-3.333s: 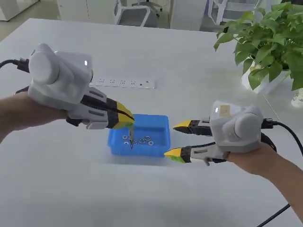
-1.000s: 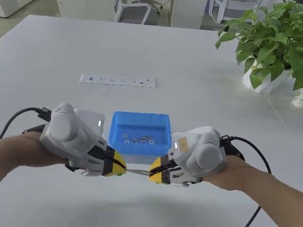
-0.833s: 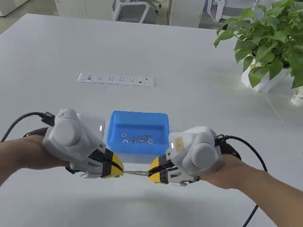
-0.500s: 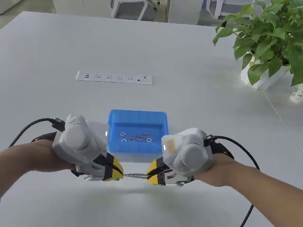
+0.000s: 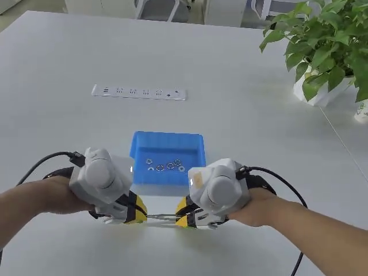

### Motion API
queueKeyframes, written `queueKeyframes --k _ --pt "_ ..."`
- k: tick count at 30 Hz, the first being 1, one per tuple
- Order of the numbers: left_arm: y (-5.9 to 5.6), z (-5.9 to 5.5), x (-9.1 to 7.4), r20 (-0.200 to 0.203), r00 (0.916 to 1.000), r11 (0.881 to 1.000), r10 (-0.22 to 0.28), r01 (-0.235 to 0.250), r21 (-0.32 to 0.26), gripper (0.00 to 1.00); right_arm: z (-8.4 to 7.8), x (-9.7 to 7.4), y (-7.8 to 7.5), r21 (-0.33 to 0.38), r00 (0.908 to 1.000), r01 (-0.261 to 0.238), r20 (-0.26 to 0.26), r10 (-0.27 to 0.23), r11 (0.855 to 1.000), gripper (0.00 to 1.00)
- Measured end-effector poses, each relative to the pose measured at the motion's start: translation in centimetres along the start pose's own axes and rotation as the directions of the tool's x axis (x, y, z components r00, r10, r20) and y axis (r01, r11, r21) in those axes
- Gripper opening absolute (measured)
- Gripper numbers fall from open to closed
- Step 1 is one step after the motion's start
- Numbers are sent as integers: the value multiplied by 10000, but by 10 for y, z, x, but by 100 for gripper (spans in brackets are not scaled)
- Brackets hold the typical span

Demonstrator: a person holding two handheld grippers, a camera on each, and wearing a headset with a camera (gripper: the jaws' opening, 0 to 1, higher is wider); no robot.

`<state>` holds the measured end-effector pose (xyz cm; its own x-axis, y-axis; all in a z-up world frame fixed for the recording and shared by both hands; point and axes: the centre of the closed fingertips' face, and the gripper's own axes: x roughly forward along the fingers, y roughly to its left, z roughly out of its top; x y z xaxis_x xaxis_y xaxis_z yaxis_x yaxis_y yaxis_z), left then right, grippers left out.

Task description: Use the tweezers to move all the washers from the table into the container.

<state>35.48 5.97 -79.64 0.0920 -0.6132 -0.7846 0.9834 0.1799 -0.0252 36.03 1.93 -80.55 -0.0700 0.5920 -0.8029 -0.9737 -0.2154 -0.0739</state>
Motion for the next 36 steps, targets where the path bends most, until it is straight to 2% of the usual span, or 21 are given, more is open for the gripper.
queueKeyframes --k 13,18,27,32,36 --pt "0 -8 5 -291 9996 10000 65 -64 22 5 0 3 0 55 10000 -91 -38 91 9999 12" --pt "3 -7 5 -230 9996 9998 183 -185 -60 5 0 3 0 98 9999 -95 -48 96 9999 13" --pt "3 -8 5 -178 9998 9996 117 -122 -241 6 0 3 0 159 9999 -101 -48 101 9998 14" --pt "3 -9 4 -202 9997 9996 125 -130 -251 10 -2 2 0 127 9999 -14 -137 16 9999 17" --pt "2 -15 -2 -411 9985 9991 349 -359 -243 17 -1 -8 -1 223 9995 314 -86 -313 9993 21"
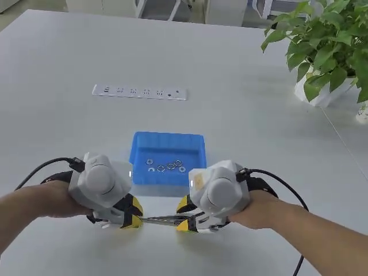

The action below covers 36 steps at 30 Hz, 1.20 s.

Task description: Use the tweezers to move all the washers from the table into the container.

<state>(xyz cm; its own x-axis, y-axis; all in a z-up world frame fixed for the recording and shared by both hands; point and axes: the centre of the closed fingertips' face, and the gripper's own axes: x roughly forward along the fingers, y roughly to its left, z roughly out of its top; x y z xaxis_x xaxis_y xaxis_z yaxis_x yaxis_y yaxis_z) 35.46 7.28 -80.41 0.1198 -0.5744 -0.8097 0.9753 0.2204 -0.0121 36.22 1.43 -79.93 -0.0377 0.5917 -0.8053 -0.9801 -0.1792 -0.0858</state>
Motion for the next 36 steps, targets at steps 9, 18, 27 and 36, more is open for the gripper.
queueKeyframes --k 9,18,27,36 --pt "7 6 -31 1018 9925 9928 676 -568 -1052 30 -2 -36 -15 1191 9879 1331 635 -1413 9839 32" --pt "18 27 -74 2260 9554 9691 1899 -1455 -1994 44 -13 -78 -34 2707 9561 2383 1031 -2742 9327 50" --pt "7 35 -94 2579 9371 9580 2352 -1786 -2245 61 -22 -113 -39 3609 9144 3148 1329 -3825 8779 65" --pt "4 42 -108 2907 9134 9401 2848 -2070 -2707 86 -32 -128 -26 4438 8932 3241 1474 -4248 8354 83"
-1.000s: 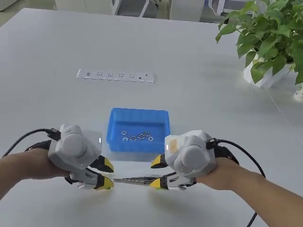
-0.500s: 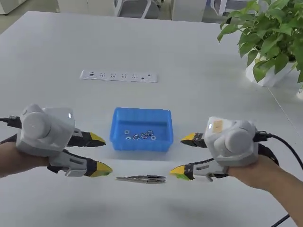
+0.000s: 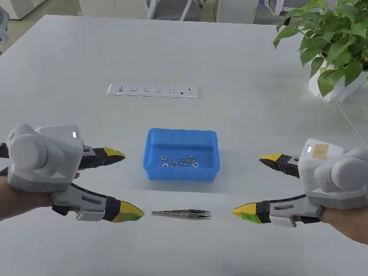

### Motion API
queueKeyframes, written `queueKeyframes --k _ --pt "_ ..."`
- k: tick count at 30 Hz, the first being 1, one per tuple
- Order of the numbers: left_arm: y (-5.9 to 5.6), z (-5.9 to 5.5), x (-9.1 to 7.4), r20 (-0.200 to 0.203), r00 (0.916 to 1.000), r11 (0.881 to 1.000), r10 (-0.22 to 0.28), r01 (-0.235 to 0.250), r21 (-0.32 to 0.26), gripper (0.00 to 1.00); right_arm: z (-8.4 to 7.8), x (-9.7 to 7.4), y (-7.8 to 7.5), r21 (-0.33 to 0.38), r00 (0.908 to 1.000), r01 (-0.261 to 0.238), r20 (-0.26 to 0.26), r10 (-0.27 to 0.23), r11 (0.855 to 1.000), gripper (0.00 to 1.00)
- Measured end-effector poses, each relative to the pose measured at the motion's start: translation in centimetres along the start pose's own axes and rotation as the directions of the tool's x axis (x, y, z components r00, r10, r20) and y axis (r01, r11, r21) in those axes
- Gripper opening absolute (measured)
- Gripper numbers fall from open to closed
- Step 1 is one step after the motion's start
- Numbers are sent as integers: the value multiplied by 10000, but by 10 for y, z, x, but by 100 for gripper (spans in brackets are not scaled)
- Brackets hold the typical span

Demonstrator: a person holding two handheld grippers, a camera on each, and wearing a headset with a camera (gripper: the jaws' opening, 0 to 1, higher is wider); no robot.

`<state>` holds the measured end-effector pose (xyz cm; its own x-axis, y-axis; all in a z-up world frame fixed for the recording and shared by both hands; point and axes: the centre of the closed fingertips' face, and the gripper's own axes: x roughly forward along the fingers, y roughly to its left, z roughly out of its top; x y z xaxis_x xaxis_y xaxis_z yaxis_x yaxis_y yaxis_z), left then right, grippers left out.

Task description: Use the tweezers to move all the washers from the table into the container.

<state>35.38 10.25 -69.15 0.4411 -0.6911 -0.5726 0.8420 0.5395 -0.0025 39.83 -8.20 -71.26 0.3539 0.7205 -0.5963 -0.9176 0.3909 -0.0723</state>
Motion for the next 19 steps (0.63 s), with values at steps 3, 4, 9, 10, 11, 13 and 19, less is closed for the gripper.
queueKeyframes --k 3,4,9,10,11,13,19 --pt "-2 3 -1 173 9998 9999 116 -115 -57 93 -2 -4 1 215 9999 74 93 -76 9997 89" --pt "-3 4 -1 216 9997 9999 147 -145 -73 96 -3 -4 1 253 9999 93 114 -96 9996 90" --pt "-8 7 1 508 9985 9995 181 -168 -255 99 -3 -6 0 551 9995 156 283 -172 9984 100" --pt "-9 6 1 521 9985 9995 181 -167 -263 99 -3 -6 1 573 9994 137 300 -154 9983 100" --pt "-10 6 2 518 9985 9995 204 -190 -263 99 -3 -6 1 574 9994 133 309 -151 9983 100" --pt "-10 5 3 497 9985 9995 208 -196 -261 99 -4 -5 3 561 9995 85 287 -101 9984 100" --pt "-12 2 5 305 9995 9999 115 -111 -106 99 -8 -4 6 454 10000 34 90 -39 9990 100"
